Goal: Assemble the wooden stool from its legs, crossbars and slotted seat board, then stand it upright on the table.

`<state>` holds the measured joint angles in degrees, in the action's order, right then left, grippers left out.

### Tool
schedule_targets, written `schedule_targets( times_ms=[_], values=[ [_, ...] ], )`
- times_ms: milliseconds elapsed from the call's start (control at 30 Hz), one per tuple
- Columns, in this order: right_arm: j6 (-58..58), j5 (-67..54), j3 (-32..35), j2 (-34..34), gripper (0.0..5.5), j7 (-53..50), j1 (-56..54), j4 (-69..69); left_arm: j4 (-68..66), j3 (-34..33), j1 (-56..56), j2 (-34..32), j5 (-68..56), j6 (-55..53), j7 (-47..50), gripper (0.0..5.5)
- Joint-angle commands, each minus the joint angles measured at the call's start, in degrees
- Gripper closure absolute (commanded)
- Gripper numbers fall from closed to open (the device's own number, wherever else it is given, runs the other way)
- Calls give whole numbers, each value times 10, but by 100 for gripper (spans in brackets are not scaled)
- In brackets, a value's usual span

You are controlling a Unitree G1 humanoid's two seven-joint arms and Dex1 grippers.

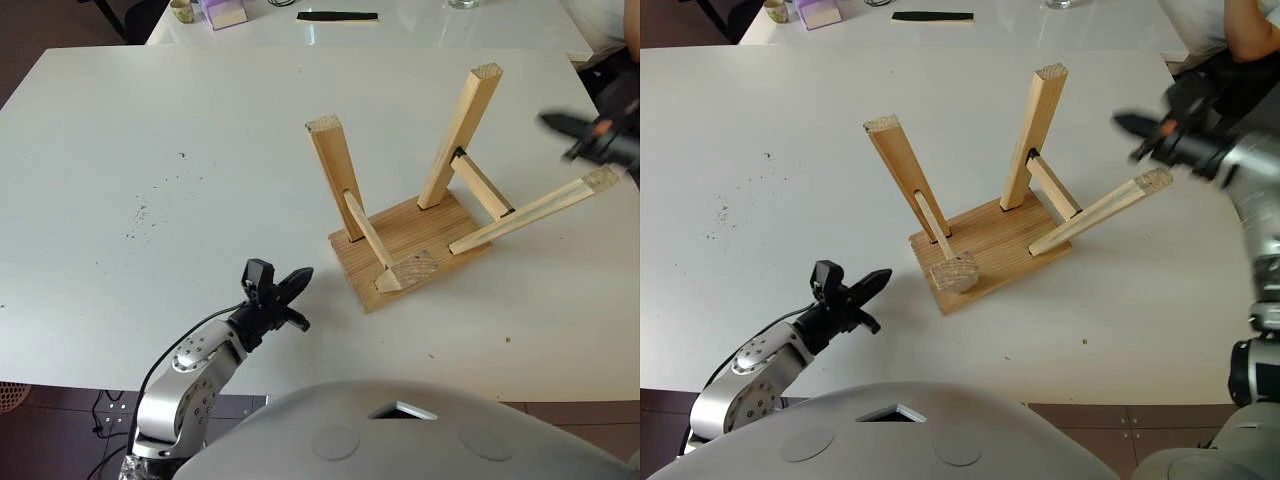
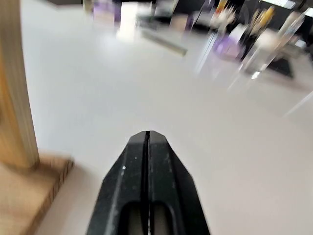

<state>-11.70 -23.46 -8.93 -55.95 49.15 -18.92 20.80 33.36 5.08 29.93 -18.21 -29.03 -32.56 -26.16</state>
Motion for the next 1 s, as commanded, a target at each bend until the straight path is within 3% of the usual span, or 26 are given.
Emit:
schedule_targets(
  times_ms=[33,200,433,700,1000],
  values=[
    [70,69,-34,15,550,81,31,21,61,20,6,-34,-8,-48,5,547],
    [69,74,-39,-28,550,205,88,-61,75,45,0,-27,-13,-71,21,547],
    [50,95,-42,2,550,214,110,-101,39,78,-35,-20,7,-93,46,547],
    [-55,62,-27,64,550,163,175,-237,2,-31,-79,-49,-7,-89,47,547],
    [-95,83,-29,147,550,75,144,-245,-138,-73,-153,-66,14,-22,10,547]
  ],
)
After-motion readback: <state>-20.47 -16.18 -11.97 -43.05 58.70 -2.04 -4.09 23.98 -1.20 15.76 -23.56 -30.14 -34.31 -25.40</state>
